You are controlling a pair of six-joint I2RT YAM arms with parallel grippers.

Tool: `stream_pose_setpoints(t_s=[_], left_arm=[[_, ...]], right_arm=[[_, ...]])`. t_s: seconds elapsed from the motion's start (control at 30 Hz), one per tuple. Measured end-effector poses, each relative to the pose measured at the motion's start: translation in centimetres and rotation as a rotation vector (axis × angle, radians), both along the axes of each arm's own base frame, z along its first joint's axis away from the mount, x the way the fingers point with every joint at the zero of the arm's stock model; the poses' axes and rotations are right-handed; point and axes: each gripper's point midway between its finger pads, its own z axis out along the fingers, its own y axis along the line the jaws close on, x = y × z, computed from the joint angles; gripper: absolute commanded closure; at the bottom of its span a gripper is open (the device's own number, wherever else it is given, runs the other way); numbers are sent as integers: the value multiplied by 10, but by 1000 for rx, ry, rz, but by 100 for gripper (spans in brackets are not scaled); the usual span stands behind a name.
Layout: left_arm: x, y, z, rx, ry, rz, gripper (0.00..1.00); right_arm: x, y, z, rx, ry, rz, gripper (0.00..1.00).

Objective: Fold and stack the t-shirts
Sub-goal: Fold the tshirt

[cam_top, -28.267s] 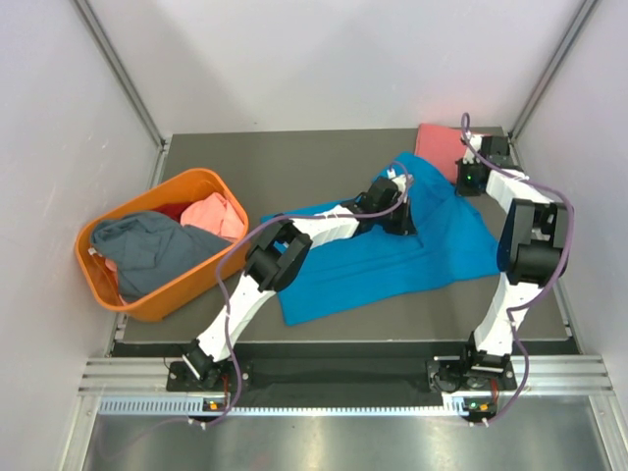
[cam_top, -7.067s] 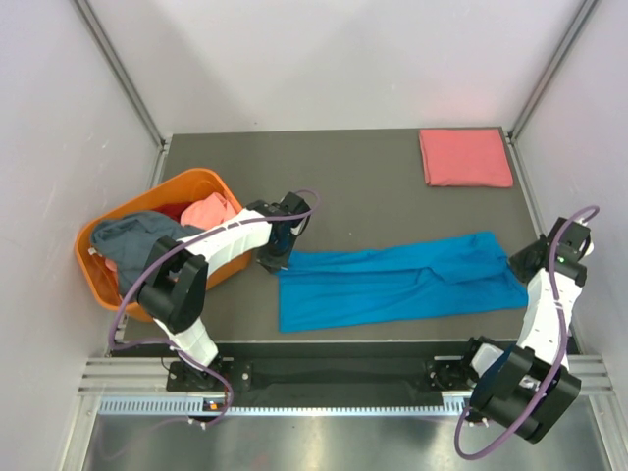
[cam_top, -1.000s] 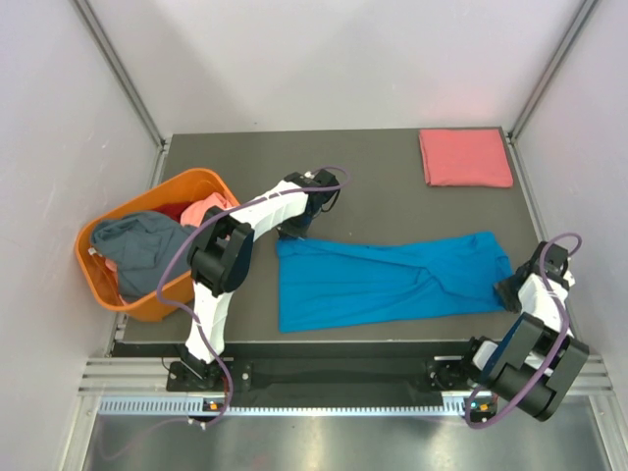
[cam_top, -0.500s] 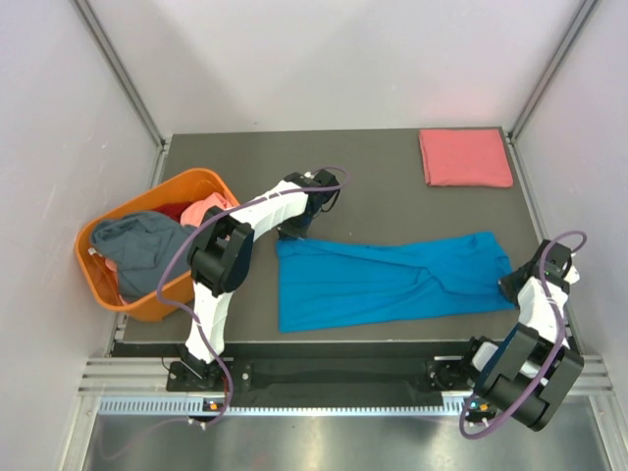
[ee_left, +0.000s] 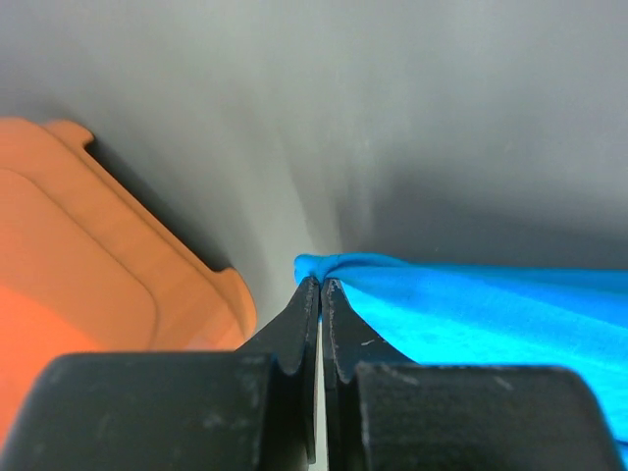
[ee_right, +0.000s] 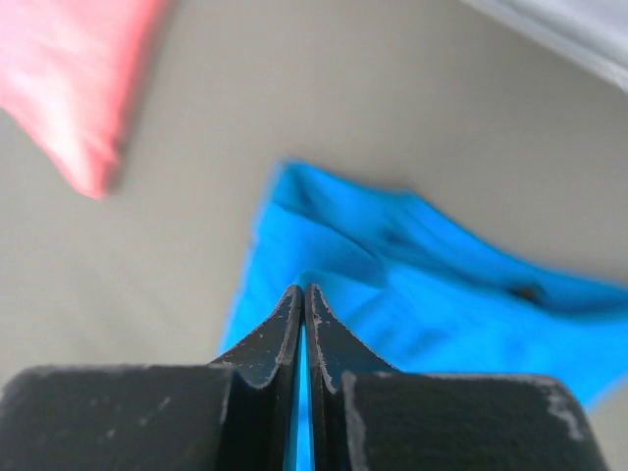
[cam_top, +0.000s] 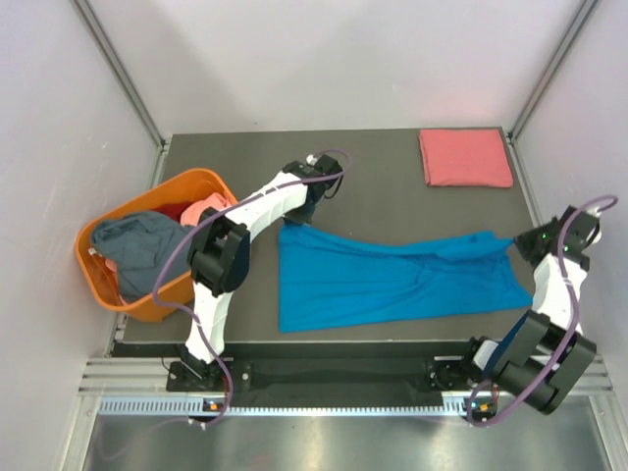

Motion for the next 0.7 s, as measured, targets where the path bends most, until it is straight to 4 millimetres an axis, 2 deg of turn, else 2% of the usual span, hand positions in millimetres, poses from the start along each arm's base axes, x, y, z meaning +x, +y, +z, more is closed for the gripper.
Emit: stream_pose_setpoints(t_s=[0.13, 0.2, 0.4, 0.53, 0.7], left_arm=[[16, -7, 14, -38, -54, 8, 100], [23, -8, 14, -42, -62, 15, 100], [43, -7, -1, -44, -79, 38, 100], [57, 0, -3, -75, -99, 61, 100], [77, 6, 4, -113, -136, 87, 100]], right_arm=[[47, -10, 34, -10, -118, 34, 100], [61, -6, 39, 6, -139, 59, 100], [122, 15, 50, 5, -204, 177, 100], [145, 17, 50, -1, -220, 206, 100], [158, 9, 47, -10, -217, 199, 100]])
